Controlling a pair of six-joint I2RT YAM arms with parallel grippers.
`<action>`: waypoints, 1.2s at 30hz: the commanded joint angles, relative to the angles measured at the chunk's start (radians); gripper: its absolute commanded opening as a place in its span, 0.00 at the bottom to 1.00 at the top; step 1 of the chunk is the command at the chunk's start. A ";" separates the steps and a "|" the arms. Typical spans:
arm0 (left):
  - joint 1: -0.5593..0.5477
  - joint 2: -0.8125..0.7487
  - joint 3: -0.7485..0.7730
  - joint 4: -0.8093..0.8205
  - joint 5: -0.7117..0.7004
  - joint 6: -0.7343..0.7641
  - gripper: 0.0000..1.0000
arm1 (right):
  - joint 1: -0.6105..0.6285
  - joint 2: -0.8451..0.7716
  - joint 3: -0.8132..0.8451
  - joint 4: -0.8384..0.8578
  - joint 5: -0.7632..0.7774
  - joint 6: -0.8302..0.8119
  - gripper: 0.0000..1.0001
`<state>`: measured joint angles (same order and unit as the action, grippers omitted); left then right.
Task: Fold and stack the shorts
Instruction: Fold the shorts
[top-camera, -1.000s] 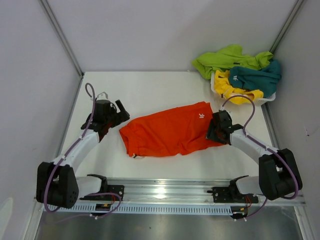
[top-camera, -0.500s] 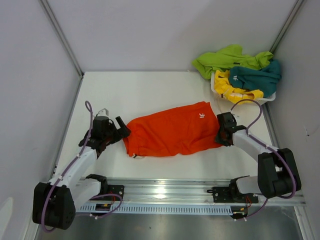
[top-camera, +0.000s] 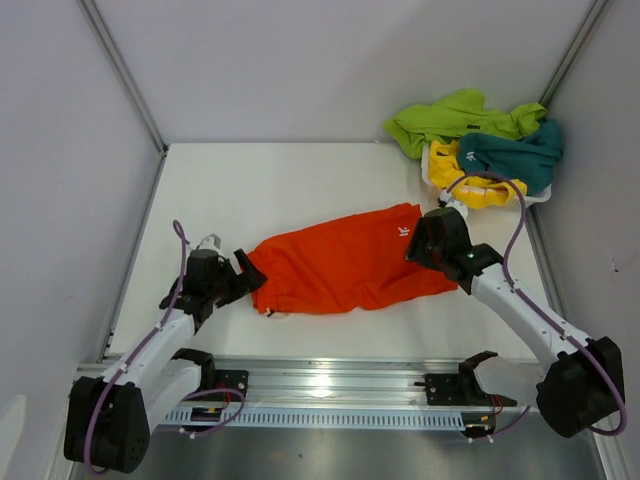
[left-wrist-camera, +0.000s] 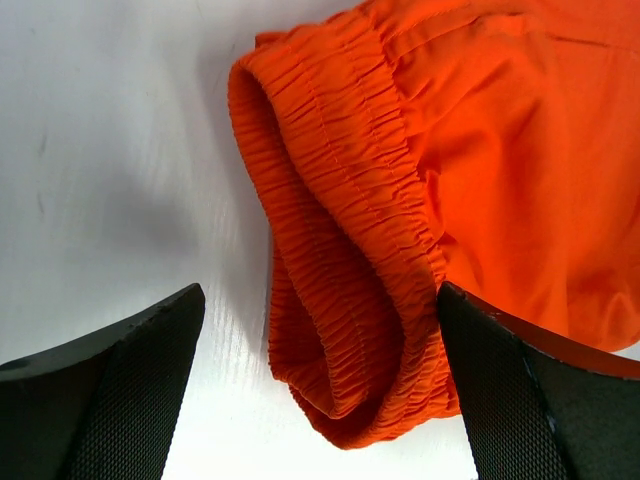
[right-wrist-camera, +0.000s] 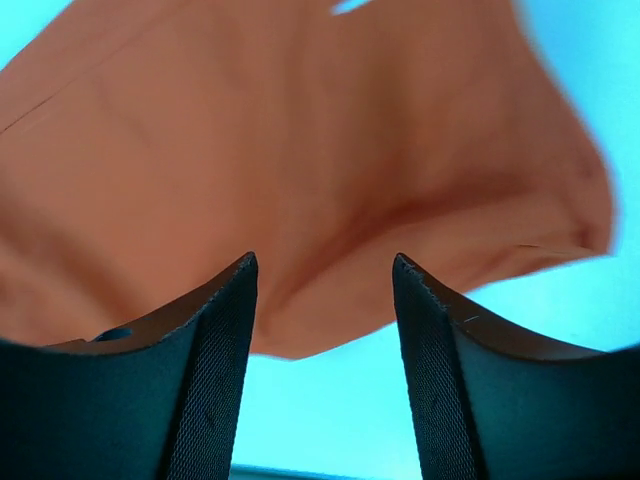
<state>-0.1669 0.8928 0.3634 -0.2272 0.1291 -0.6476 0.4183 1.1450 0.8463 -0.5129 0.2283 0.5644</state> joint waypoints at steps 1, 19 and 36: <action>0.003 0.015 -0.037 0.092 0.064 -0.034 0.99 | 0.082 0.019 0.046 0.052 -0.102 -0.029 0.59; 0.003 -0.068 -0.144 0.273 0.172 -0.060 0.99 | 0.430 0.651 0.370 0.502 -0.494 0.054 0.32; 0.004 -0.020 -0.190 0.321 0.159 -0.037 0.99 | 0.436 0.933 0.392 0.665 -0.627 0.149 0.13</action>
<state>-0.1673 0.8608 0.1905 0.0284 0.2710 -0.6903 0.8597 2.0556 1.2144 0.1055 -0.3836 0.6952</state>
